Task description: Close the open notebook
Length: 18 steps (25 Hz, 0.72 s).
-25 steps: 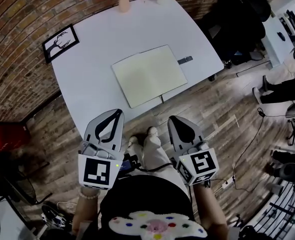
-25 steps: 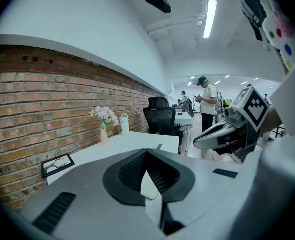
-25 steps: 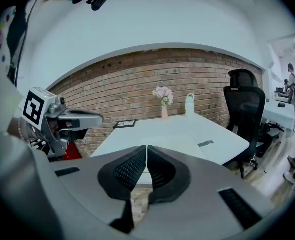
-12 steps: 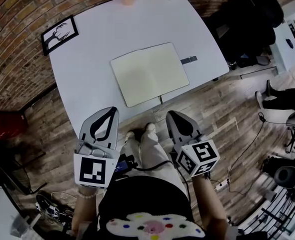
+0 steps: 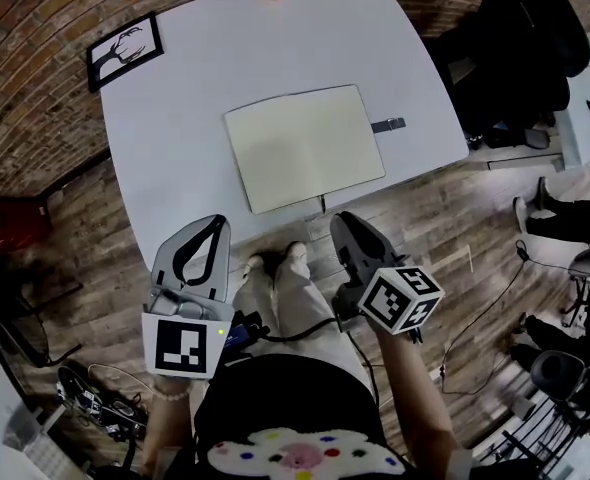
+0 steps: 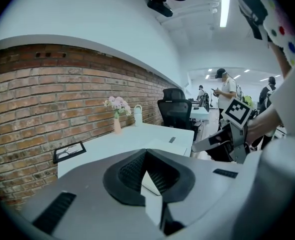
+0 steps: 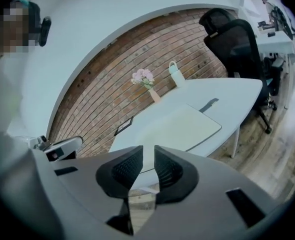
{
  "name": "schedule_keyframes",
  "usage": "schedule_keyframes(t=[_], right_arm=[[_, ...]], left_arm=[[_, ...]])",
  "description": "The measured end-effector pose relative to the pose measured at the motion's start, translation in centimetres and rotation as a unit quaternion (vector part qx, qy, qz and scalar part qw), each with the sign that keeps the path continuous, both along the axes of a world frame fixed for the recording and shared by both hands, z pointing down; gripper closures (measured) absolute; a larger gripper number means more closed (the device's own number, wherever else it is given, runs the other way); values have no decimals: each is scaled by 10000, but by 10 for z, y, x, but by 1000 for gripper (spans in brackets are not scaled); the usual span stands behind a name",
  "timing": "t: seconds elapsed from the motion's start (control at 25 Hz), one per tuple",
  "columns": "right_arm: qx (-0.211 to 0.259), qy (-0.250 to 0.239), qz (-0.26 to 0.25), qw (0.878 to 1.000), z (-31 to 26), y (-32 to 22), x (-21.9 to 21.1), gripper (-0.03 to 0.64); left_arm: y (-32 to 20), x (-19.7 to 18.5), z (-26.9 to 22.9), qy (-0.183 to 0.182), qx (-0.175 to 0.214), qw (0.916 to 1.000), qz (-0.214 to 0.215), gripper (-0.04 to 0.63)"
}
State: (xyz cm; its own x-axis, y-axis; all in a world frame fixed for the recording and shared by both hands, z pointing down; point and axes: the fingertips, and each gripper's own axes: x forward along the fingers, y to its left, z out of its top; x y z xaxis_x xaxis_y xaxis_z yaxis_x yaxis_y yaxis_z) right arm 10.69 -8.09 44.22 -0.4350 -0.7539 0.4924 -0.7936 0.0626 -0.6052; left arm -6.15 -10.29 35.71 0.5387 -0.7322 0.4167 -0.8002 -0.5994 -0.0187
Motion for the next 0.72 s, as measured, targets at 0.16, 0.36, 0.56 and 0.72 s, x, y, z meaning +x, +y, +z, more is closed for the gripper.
schedule_keyframes(t=[0.16, 0.36, 0.56, 0.72], right_arm=[[-372, -677, 349, 9964, 15, -7, 7, 496], [-767, -1135, 640, 9885, 34, -16, 14, 477], [-1083, -1389, 807, 9811, 53, -26, 19, 463], [-1316, -1664, 976, 9723, 65, -32, 22, 446]], left_arm=[[1, -2, 5, -18, -65, 9998, -169, 580], [4, -5, 14, -78, -246, 9990, -372, 580], [3, -5, 21, -168, -371, 9978, -526, 580], [0, -3, 24, -206, -386, 9972, -608, 580]])
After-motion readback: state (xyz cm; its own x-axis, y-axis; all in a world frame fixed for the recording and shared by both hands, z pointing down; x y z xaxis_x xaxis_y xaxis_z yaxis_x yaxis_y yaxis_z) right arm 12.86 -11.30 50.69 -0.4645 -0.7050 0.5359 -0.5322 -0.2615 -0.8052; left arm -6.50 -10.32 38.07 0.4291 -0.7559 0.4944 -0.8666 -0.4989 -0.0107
